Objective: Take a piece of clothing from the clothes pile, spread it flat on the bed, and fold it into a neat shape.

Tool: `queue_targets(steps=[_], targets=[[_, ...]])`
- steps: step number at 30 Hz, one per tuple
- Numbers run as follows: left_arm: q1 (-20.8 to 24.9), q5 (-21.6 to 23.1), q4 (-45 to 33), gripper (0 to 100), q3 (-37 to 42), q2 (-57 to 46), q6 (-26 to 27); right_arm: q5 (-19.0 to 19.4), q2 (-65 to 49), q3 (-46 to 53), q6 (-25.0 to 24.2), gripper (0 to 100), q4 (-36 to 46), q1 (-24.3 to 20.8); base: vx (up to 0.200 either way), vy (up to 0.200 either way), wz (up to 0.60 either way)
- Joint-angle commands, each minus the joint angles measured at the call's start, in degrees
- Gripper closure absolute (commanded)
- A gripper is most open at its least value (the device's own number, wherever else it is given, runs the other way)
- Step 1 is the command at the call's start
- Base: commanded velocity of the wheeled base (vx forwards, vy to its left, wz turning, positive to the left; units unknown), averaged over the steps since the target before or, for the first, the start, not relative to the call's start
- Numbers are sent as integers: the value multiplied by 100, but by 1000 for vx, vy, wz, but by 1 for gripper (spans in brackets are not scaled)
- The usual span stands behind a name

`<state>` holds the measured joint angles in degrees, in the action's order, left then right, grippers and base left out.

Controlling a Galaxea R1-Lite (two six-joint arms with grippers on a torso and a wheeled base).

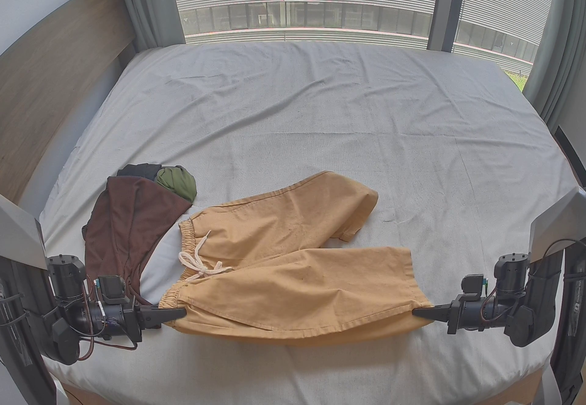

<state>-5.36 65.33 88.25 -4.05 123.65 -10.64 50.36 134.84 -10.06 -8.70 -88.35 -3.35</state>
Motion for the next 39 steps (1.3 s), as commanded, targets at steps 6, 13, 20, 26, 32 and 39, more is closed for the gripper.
queue_targets(steps=[6, 13, 20, 26, 32, 39], targets=[[-44, -29, 8, 100, 106, 819, 915, 9, 121, 48, 53, 100, -7, -8, 0, 0, 0], [-149, 24, 17, 0, 290, 801, 1012, 27, 121, 267, 176, 0, -7, -8, 0, 0, 0], [-466, 120, 26, 0, 370, 678, 1187, 44, 34, 364, 264, 0, -16, 159, 0, 0, 0], [-606, 287, 26, 0, 405, 441, 1152, 71, -186, 426, 264, 0, -7, 247, 0, 0, 0], [-562, 331, 26, 0, 405, 432, 1143, -9, -107, 329, 246, 0, -7, 159, 0, 0, 0], [-606, 340, 26, 0, 255, 432, 1099, -184, 262, -23, 220, 0, -7, 159, 0, 0, 0]])
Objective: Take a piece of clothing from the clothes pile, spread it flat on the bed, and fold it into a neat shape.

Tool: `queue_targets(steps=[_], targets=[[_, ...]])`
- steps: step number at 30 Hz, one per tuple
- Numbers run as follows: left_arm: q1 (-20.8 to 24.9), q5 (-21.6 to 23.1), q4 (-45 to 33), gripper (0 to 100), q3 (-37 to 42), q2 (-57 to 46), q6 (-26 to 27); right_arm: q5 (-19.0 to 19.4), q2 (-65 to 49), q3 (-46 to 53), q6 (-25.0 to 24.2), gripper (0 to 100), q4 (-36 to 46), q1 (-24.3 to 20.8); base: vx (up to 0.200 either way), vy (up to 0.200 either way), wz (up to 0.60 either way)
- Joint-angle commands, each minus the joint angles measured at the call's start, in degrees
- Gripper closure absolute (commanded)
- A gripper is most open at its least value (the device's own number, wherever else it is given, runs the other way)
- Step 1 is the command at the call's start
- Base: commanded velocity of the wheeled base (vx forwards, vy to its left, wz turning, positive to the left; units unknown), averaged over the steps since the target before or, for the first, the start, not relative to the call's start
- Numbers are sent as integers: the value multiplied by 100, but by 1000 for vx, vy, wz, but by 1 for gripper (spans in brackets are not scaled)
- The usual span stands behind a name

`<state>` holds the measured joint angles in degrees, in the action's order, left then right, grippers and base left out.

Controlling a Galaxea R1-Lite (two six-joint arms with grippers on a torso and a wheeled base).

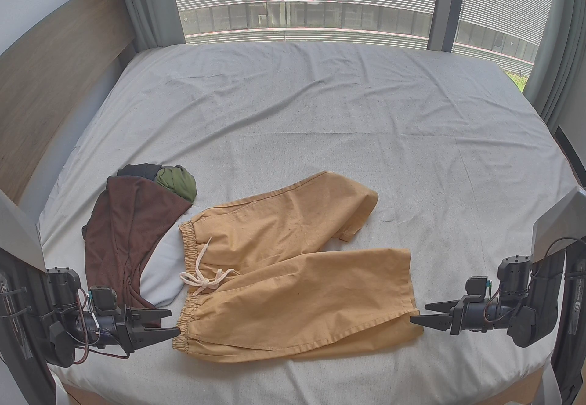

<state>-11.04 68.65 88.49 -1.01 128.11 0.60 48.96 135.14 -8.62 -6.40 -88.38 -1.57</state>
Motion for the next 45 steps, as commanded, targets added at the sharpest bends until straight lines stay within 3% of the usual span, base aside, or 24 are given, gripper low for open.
queue_targets(steps=[1, 15, 16, 37, 45], targets=[[-47, 9, 1, 0, -92, -14, -51, -44, 249, -202, -10, 0, -4, -27, 0, 0, 0], [23, 26, 10, 0, -444, -190, -288, -290, 337, -377, -213, 0, 5, -493, 0, 0, 0], [6, 26, 10, 0, -444, -190, -288, -290, 337, -377, -213, 100, 5, -493, 0, 0, 0], [-56, 35, 10, 0, -409, -128, -271, -290, 460, 493, 183, 100, 5, -388, 0, 0, 0], [-47, 35, 1, 0, -417, -137, -253, -290, 996, 642, 860, 100, -4, -273, 0, 0, 0]])
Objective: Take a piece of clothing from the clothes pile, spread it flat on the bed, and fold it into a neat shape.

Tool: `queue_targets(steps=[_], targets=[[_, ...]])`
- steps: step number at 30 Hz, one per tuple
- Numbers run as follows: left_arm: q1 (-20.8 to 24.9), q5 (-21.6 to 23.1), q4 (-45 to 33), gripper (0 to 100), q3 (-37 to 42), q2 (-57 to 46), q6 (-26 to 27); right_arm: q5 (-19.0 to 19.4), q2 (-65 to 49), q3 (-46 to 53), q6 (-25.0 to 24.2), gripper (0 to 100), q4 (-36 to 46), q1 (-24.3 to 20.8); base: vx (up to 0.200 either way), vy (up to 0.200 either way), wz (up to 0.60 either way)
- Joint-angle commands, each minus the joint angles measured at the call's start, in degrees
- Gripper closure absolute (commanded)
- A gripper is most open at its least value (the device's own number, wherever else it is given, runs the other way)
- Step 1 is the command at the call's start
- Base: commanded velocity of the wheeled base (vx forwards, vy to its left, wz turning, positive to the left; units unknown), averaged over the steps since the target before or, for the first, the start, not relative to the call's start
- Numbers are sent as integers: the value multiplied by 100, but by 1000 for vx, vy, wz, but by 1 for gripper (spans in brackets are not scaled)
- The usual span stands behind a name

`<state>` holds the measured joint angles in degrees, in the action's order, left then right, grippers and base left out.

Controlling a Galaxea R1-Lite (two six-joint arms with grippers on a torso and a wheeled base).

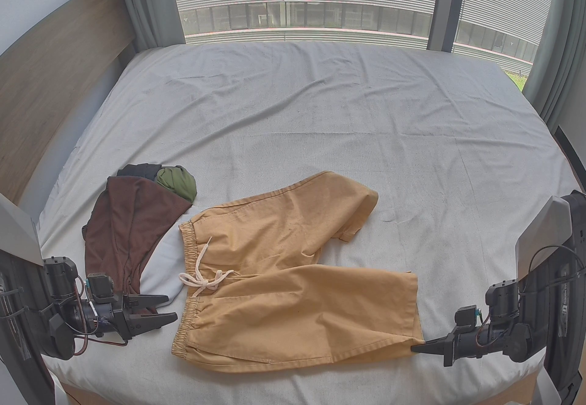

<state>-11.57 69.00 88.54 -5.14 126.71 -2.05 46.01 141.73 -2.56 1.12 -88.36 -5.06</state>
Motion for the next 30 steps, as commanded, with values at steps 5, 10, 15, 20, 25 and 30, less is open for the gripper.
queue_targets(steps=[5, 10, 15, 20, 25, 30], targets=[[6, 0, 5, 0, -4, -6, 29, -4, 347, 36, 125, 100, -6, 84, 0, 0, 0], [6, 0, 5, 0, 5, -6, 29, -4, 364, 36, 125, 100, -6, 84, 0, 0, 0], [6, 0, 5, 0, 5, 3, 29, 5, 180, 36, 125, 0, -24, 225, 0, 0, 0], [23, 0, 5, 0, -4, -6, 29, 137, -374, -16, 99, 0, -15, 550, 0, 0, 0], [58, 0, 5, 0, -4, -23, 29, 427, -989, -96, -33, 0, -6, 576, 0, 0, 0], [58, 0, 5, 0, -4, -23, 20, 321, -919, -359, -218, 0, 3, 84, 0, 0, 0]])
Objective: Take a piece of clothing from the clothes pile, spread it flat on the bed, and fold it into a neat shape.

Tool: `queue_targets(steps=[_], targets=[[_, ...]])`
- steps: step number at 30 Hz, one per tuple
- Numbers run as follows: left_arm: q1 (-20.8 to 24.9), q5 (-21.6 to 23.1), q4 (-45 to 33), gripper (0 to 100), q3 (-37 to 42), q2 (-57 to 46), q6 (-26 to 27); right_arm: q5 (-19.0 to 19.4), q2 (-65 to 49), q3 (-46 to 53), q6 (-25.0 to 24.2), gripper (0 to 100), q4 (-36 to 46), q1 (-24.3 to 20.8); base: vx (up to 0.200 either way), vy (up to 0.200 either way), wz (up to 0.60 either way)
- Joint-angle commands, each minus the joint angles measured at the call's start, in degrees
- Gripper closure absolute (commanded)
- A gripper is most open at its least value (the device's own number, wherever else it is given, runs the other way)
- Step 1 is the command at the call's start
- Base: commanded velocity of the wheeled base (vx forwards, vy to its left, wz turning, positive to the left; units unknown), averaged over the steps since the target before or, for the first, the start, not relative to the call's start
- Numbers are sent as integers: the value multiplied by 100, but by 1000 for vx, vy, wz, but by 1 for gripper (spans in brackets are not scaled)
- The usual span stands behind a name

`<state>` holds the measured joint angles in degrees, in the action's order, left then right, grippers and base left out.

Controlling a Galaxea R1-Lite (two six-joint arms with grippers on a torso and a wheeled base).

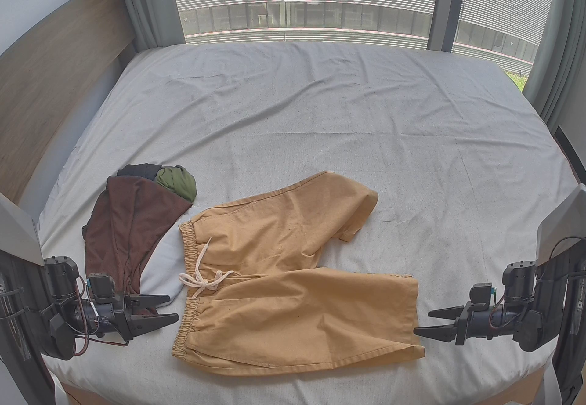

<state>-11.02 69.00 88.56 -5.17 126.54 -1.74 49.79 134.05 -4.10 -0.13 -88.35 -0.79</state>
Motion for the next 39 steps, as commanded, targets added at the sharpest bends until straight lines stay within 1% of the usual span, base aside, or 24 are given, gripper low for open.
queue_targets(steps=[1, 4, 7, 9, 12, 15, 27, 39], targets=[[3, 0, 3, 0, 7, -6, -1, -118, -45, -258, -127, 0, 2, -431, 0, 0, 0], [-5, 0, 3, 0, 16, 11, -1, -329, 333, -469, -189, 0, 2, -721, 0, 0, 0], [-5, 0, 3, 0, 16, 11, -1, -435, 464, -592, -233, 0, 2, -940, 0, 0, 0], [-5, 0, 3, 0, 25, 2, -1, -505, 543, -654, -373, 0, 2, -1186, 0, 0, 0], [-41, 26, 3, 0, 25, 2, -1, -619, 623, -654, -417, 0, 2, -1353, 0, 0, 0], [-49, 35, -6, 0, 33, 11, -1, -760, 790, -628, -408, 0, 2, -1380, 0, 0, 0], [-49, 35, 3, 0, 60, 11, 16, -804, 842, 278, -224, 0, -16, -1353, 0, 0, 0], [-58, 35, 3, 0, 139, 2, 42, -830, 939, 410, -180, 0, 2, -1397, 0, 0, 0]])
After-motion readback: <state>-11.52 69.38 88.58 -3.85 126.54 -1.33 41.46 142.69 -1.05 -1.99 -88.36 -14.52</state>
